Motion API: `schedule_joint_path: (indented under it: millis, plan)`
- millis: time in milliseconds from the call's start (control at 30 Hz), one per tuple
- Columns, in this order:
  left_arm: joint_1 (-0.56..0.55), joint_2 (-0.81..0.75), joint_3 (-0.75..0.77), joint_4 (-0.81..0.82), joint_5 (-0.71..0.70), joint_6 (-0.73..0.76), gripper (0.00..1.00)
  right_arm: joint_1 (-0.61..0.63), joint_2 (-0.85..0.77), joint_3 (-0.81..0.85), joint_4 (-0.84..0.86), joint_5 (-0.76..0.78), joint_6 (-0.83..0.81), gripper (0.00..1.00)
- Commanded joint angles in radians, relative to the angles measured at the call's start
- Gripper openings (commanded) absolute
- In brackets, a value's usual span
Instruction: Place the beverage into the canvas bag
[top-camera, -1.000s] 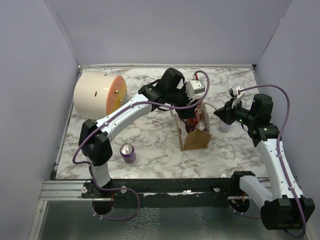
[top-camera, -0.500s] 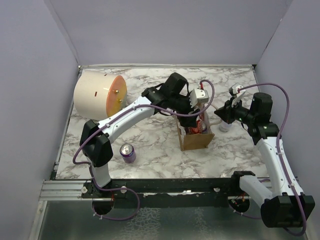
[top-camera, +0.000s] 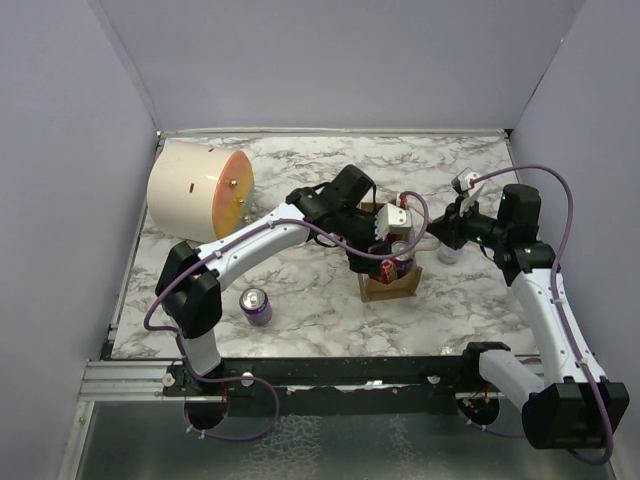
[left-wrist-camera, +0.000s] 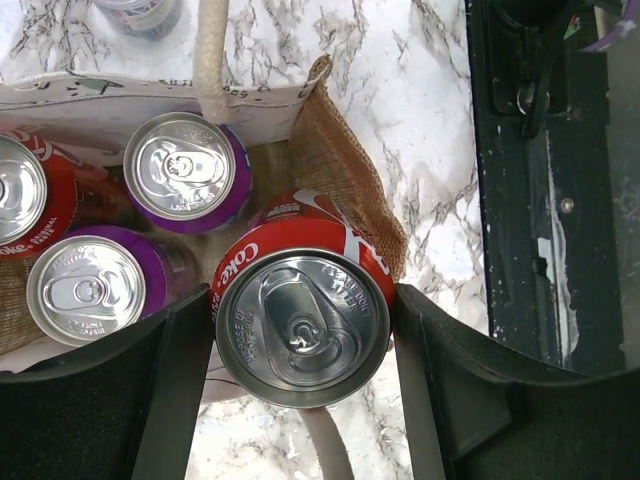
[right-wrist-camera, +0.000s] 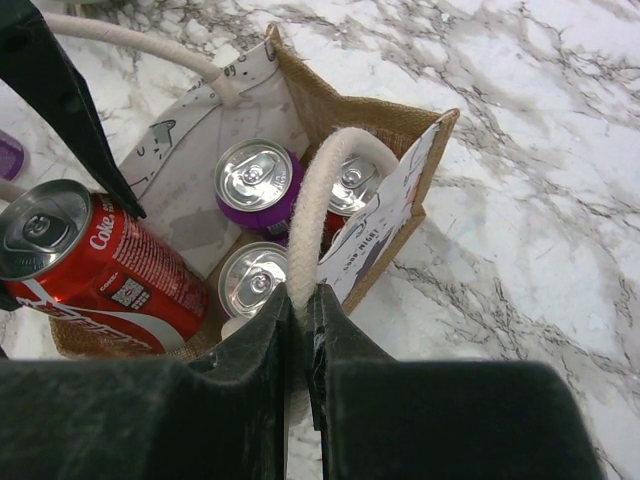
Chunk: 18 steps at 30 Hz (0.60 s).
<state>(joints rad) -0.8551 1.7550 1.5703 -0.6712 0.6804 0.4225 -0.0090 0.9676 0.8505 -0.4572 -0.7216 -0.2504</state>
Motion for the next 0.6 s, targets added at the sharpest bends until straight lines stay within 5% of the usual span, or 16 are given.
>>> schedule_joint_path:
  millis: [0,567]
  plan:
    - [-0.020,-0.042,0.016,-0.041,0.001,0.038,0.00,-0.008,0.032,0.041,-0.048,-0.094,-0.055,0.01]
    - [-0.027,0.093,0.165,-0.143,-0.201,0.083,0.00,-0.008,0.053,0.065,-0.044,-0.092,-0.045,0.01]
